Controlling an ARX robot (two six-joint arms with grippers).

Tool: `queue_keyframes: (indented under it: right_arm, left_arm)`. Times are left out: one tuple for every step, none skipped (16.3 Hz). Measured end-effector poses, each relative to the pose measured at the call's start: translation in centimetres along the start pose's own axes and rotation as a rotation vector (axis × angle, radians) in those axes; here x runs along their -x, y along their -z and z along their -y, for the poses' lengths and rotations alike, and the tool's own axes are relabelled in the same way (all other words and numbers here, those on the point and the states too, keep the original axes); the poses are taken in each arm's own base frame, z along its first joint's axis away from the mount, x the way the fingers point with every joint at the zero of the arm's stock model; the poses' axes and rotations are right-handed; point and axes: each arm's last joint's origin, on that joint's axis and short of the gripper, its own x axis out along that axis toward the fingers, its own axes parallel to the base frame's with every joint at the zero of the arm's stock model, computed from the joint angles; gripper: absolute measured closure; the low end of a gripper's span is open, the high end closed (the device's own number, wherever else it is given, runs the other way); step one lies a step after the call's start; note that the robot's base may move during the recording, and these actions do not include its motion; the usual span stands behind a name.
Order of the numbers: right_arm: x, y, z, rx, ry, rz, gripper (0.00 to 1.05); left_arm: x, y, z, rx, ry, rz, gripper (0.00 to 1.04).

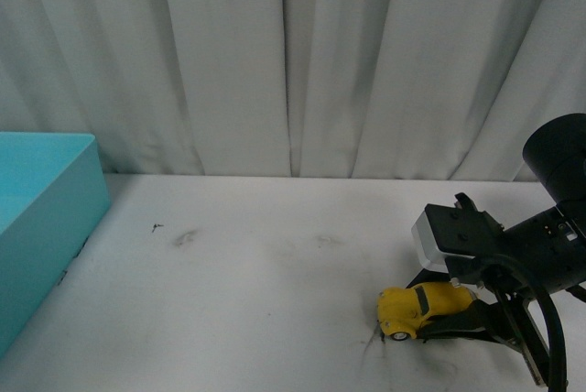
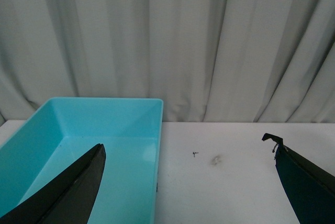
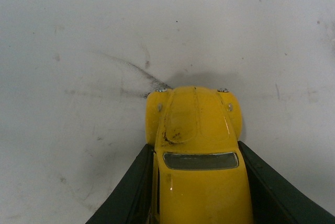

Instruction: Wind up and store yellow beetle toy

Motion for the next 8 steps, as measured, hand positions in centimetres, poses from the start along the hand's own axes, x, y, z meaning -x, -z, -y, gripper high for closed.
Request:
queue_keyframes:
  right_arm:
    - [0.09,0.09,0.01,-0.003,0.002,0.003,0.63]
    - [0.11,0.13,-0.01,-0.003,0.002,0.002,0.63]
    - [0.11,0.17,-0.04,-0.003,0.003,0.003,0.63]
    - [0.11,0.2,-0.06,-0.002,0.005,0.006,0.63]
    - [0.2,0.34,-0.09,-0.005,0.007,0.007,0.63]
    - [0.19,0.38,-0.13,-0.005,0.008,0.01,0.63]
    - [0.15,0.41,-0.19,0.001,0.01,0.016,0.63]
    - [0.25,0.59,-0.26,0.003,0.012,0.017,0.63]
  left_arm:
    - [0.0,0.0,0.0,0.0,0.0,0.0,0.07]
    - [0.0,0.0,0.0,0.0,0.0,0.0,0.07]
    - [0.0,0.0,0.0,0.0,0.0,0.0,0.07]
    - [0.0,0.0,0.0,0.0,0.0,0.0,0.07]
    - [0.0,0.0,0.0,0.0,0.0,0.0,0.07]
    - [0.0,0.0,0.0,0.0,0.0,0.0,0.07]
    - [0.0,0.0,0.0,0.0,0.0,0.0,0.07]
    - [0.0,0.0,0.0,0.0,0.0,0.0,0.07]
